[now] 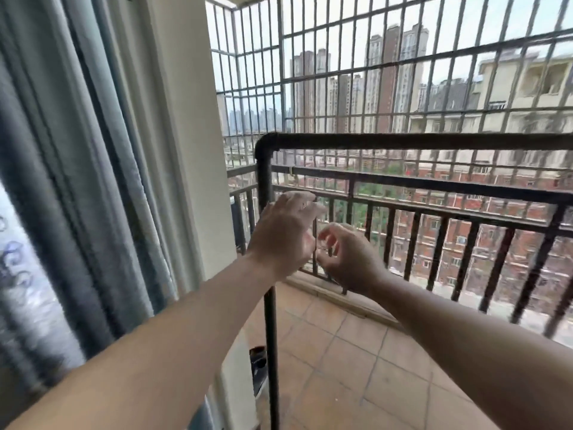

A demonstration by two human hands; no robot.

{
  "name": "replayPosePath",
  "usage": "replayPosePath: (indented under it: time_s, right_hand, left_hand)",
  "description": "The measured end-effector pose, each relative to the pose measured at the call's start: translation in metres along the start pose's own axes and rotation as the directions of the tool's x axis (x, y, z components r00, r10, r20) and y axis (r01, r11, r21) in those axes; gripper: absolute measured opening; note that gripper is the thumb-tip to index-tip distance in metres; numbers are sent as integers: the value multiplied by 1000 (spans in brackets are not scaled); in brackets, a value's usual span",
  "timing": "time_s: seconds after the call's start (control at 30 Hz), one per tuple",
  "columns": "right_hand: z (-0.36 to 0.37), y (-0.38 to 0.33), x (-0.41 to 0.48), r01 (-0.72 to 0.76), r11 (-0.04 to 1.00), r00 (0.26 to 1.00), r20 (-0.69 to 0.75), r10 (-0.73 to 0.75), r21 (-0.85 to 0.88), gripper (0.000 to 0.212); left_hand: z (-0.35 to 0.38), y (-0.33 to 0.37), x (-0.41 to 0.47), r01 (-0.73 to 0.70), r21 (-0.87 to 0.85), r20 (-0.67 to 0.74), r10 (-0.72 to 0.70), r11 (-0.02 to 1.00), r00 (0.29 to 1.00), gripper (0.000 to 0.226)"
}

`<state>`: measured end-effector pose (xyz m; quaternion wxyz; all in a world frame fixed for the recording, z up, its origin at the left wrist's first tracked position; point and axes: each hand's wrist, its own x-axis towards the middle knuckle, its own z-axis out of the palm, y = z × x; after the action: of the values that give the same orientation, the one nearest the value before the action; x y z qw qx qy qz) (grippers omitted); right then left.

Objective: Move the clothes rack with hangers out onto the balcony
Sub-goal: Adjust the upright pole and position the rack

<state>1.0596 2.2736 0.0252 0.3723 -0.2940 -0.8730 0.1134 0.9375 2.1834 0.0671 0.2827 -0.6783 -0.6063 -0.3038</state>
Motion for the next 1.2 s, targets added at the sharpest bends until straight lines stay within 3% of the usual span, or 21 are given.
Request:
replayPosePath:
  time_s: [0.13, 0.2, 0.3, 0.4, 0.53, 0.63, 0.87, 1.0, 1.2]
  right_hand:
    - [41, -6, -24, -85, 990, 993, 89, 75, 110, 23]
    - [56, -12, -28, -147, 977, 983, 130, 127, 155, 24]
    - [74, -23, -21, -233, 943, 965, 174, 195, 238, 30]
    - [95, -38, -9, -297, 909, 950, 190, 248, 294, 39]
    - [121, -47, 2, -322, 876, 947, 124, 297, 360, 19]
    - [129, -48, 10, -339, 871, 940, 87, 330, 356, 14]
    - [124, -42, 30, -357, 896, 934, 99, 343, 263, 18]
    - [124, -39, 55, -355, 900, 933, 29, 359, 255, 13]
    - [130, -4, 87, -354, 912, 933, 14, 359, 207, 10]
  left_hand:
    - [5, -14, -55, 271, -122, -2, -273, 955, 962, 33]
    - [11, -23, -74, 444, -200, 19, -449, 874, 893, 32]
    - [24, -37, -91, 652, -304, 169, -634, 695, 755, 38]
    - [44, -55, -105, 744, -344, 317, -675, 572, 666, 30]
    - [76, -76, -119, 793, -343, 513, -607, 502, 607, 31]
    - [100, -83, -132, 784, -380, 579, -534, 491, 616, 39]
    - [127, -94, -123, 736, -423, 520, -523, 529, 675, 34]
    - [134, -112, -99, 708, -442, 494, -509, 551, 705, 35]
    - [164, -128, -65, 686, -431, 532, -450, 585, 718, 33]
